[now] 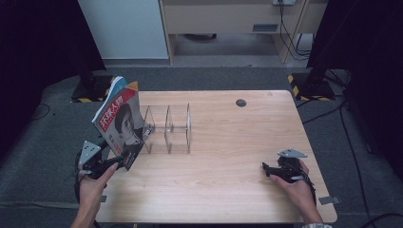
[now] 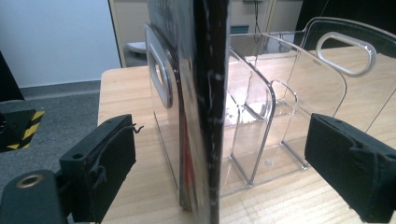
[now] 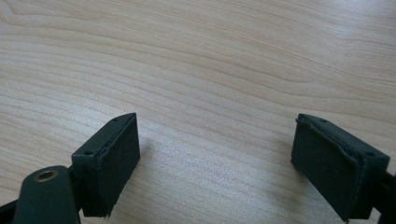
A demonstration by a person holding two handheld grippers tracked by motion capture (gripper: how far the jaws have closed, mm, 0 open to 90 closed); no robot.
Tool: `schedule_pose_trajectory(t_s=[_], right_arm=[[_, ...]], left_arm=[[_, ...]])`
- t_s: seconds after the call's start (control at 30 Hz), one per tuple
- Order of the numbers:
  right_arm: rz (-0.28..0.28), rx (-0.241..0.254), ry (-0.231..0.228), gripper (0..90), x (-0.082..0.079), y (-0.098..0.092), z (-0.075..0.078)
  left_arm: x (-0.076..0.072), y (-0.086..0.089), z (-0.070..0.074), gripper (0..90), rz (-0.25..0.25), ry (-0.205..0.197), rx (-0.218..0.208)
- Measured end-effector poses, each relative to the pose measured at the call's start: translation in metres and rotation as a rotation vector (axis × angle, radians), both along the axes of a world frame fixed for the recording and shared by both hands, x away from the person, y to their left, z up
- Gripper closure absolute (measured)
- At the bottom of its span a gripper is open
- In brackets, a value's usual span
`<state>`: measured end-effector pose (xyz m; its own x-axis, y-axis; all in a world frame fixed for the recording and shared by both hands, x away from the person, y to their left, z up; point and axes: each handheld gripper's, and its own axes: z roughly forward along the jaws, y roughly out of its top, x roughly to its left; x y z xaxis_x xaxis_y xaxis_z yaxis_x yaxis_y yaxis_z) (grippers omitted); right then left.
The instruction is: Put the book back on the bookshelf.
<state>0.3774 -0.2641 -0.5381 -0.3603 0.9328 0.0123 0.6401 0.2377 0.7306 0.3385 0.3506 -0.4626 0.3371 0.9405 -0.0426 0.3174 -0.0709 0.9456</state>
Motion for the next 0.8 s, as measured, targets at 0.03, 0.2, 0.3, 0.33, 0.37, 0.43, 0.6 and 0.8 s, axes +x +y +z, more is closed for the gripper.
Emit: schedule_pose_trajectory(t_s=[0.03,0.2,0.3,0.33,0.37,0.43,0.6,0.8], right_arm=[[0.000,0.000,0.000,15.7,0.000,0.000,0.000],[0.001,0.000,0.000,15.7,0.000,0.000,0.000],[0.001,0.000,0.000,15.7,0.000,0.000,0.000],[0.001,0.000,0.000,15.7,0.000,0.000,0.000],[0.001,0.000,0.000,15.7,0.000,0.000,0.000],[0.001,0.000,0.000,15.7,0.000,0.000,0.000],[0.001,0.000,0.000,15.7,0.000,0.000,0.000],[0.001,0.000,0.000,15.7,0.000,0.000,0.000]], left_arm=[[-0.001,0.000,-0.001,8.4,-0.002,0.004,0.004],[-0.004,-0.001,-0.007,8.5,-0.008,0.019,0.008],[-0.005,-0.001,-0.010,8.5,-0.012,0.029,0.009],[-0.006,-0.001,-0.011,8.5,-0.012,0.031,0.008],[-0.006,-0.001,-0.012,8.5,-0.013,0.037,0.014],[-0.008,-0.002,-0.014,8.6,-0.015,0.041,0.009],[-0.010,-0.001,-0.018,8.6,-0.017,0.060,0.003],[-0.014,-0.001,-0.024,8.6,-0.025,0.078,0.009]])
